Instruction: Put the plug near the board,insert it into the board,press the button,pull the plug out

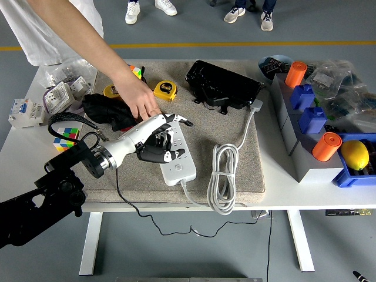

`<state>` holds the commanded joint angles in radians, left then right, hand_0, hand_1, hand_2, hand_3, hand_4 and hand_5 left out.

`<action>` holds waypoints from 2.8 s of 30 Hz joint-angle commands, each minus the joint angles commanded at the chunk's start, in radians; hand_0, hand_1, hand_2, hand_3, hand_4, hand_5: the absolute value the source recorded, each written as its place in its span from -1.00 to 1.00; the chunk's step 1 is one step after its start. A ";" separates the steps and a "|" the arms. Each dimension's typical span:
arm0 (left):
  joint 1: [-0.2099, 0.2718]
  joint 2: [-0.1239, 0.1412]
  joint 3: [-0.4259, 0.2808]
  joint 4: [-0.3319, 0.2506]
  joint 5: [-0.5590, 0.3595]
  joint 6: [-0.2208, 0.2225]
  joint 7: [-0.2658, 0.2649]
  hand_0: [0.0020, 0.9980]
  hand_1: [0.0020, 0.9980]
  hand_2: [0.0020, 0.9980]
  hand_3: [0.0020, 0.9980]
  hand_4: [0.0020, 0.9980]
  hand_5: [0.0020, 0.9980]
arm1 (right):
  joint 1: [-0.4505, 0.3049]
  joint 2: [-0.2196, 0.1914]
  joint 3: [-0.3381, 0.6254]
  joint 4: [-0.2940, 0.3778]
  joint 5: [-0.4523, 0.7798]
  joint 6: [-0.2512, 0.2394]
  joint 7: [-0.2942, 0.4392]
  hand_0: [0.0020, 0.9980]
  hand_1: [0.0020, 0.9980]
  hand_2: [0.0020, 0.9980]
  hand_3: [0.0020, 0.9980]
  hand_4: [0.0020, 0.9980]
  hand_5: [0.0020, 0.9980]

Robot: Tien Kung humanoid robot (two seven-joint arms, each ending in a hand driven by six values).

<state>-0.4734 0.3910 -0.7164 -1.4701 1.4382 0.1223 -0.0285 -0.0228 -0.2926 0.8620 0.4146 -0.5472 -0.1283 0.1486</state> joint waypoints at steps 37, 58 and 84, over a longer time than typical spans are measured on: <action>-0.056 -0.045 0.055 0.295 0.341 0.148 0.011 0.29 0.34 0.38 0.35 1.00 -0.34 | -0.001 -0.009 -0.011 0.006 0.000 0.001 0.001 0.23 0.26 0.30 0.11 1.00 -0.07; -0.095 -0.088 0.089 0.392 0.353 0.141 0.082 -0.08 0.14 0.17 0.24 1.00 -0.34 | -0.003 -0.005 -0.001 0.006 -0.002 0.000 0.001 0.23 0.26 0.30 0.11 1.00 -0.07; -0.121 -0.121 0.149 0.447 0.342 0.184 0.092 -0.48 -0.26 -0.21 0.03 0.48 -0.76 | 0.001 -0.003 0.006 0.007 -0.007 -0.001 0.001 0.23 0.26 0.30 0.11 1.00 -0.07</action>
<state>-0.5941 0.2698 -0.5678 -1.0232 1.7803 0.3059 0.0639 -0.0222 -0.2954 0.8676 0.4212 -0.5540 -0.1295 0.1492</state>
